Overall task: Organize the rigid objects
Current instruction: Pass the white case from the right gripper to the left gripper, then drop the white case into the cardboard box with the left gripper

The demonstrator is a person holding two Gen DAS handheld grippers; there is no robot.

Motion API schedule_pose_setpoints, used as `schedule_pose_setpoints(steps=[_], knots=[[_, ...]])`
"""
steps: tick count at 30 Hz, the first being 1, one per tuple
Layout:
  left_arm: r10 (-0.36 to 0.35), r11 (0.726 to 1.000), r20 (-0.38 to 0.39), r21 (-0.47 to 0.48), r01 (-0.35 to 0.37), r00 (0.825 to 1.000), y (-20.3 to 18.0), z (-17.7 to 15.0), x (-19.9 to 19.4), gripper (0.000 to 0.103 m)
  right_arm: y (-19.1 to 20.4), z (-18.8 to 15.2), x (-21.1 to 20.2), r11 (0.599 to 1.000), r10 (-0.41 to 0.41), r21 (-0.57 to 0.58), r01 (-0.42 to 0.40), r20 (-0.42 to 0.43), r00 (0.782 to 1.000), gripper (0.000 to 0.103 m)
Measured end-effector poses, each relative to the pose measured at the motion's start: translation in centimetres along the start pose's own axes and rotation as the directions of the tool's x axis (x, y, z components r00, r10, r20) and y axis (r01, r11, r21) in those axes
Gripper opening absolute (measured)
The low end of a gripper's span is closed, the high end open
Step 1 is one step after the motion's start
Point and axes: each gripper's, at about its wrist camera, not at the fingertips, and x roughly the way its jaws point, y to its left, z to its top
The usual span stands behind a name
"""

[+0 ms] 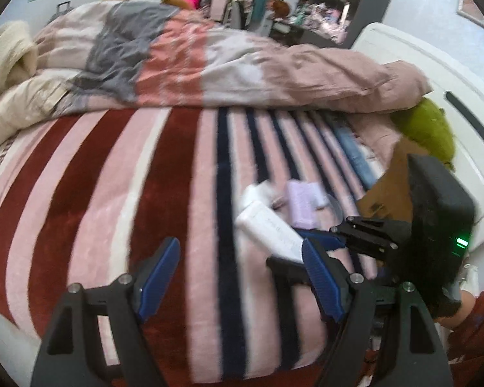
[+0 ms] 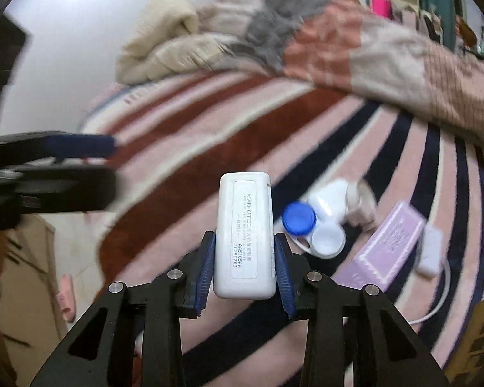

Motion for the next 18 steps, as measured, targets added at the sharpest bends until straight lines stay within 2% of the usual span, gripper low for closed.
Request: schedule_pose_setpoints(steps=[4,6,7,11,15,18], knots=[[-0.114,0.991,0.032,0.068,0.111,0.993,-4.5,2.7,-0.7,0.073,0.1,1.0,-5.8,0.997,0.050,-0.055,-0.044,0.103,0.993,0.031],[-0.165,0.982,0.036,0.099,0.161,0.986,-6.8,4.1,-0.7,0.057,-0.8,1.2,-8.8,0.997,0.050,-0.060,-0.042,0.148,0.988,0.031],[-0.192,0.975,0.034,0.117,0.187,0.981,-7.9,4.8,-0.7,0.045,-1.3,1.4,-10.1,0.998,0.043,-0.059,-0.034,0.169,0.985,0.031],[-0.276,0.931,0.033,0.257,0.258,0.961,-14.2,7.7,0.2,0.030,-4.9,1.0,-15.4,0.999,-0.027,-0.033,0.035,0.232,0.972,0.031],[-0.323,0.889,-0.036,0.331,0.316,0.946,-19.8,9.9,3.0,0.030,-9.7,-0.3,-19.5,0.995,-0.094,0.058,0.083,0.226,0.970,0.031],[-0.358,0.856,-0.111,0.359,0.373,0.927,-23.6,10.8,5.9,0.030,-12.6,-1.5,-21.7,0.983,-0.166,0.112,0.148,0.178,0.970,0.031]])
